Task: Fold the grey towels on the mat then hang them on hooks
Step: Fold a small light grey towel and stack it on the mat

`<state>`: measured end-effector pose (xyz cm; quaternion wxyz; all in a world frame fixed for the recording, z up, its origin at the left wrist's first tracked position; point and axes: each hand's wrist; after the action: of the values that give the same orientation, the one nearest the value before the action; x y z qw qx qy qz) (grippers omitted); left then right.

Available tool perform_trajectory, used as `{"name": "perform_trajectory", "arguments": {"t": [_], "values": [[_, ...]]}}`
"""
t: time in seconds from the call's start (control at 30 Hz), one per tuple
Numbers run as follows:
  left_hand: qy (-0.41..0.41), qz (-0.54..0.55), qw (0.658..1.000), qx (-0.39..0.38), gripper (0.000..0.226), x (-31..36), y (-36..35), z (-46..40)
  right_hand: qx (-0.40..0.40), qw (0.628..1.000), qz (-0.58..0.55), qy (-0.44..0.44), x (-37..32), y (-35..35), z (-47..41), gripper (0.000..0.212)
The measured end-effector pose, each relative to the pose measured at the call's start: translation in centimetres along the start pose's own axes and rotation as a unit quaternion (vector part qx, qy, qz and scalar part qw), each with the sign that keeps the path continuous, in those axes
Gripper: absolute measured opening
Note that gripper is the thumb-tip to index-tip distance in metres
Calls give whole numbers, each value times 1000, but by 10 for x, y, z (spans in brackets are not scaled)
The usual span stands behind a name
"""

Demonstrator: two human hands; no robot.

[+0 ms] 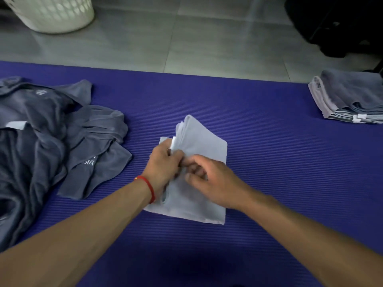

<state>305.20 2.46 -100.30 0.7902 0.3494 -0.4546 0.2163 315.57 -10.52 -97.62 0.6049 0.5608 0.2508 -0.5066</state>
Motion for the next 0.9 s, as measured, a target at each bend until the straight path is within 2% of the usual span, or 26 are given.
{"name": "perform_trajectory", "arguments": {"t": [0.1, 0.17, 0.23, 0.33, 0.5, 0.63, 0.7, 0.73, 0.8, 0.87, 0.9], "values": [[-13, -161, 987, 10, 14, -33, 26, -17, -4, 986, 159, 48, 33, -6, 7, 35], [11, -237, 971, 11, 19, -51, 33, -24, -65, 958, 277, 41, 61, -8, 15, 49], [23, -250, 967, 30, 24, -65, 33, -28, -128, 936, 327, 33, 84, -10, 23, 57], [-10, -266, 961, 75, 30, -78, 27, -29, -133, 938, 317, 34, 96, -9, 28, 57], [-42, -365, 924, 109, 31, -94, 24, -30, -53, 933, 354, 47, 94, 6, 4, 59], [-28, -394, 914, 90, 41, -102, 30, -41, -51, 929, 365, 16, 100, 15, -20, 54], [-36, -418, 905, 72, 57, -98, 33, -47, -40, 947, 317, 24, 97, 15, -28, 49], [-63, -446, 890, 72, 69, -93, 34, -50, -40, 959, 279, 20, 95, 17, -31, 47], [-169, -516, 836, 73, 83, -74, 30, -55, -46, 980, 195, -4, 92, 20, -31, 42], [-267, -556, 787, 28, 74, -51, 20, -66, 4, 991, 134, -9, 92, 20, -17, 36], [-280, -565, 776, -11, 68, -42, 14, -74, 56, 990, 130, -7, 93, 16, -7, 31]]}}
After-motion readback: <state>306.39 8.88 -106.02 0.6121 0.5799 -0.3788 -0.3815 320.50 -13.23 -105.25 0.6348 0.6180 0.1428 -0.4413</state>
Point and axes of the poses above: each hand's wrist, its own z-axis away from the middle knuckle, its own y-axis out of the back of the hand, x = y × z, and after that the axes turned 10 degrees about -z, right-handed
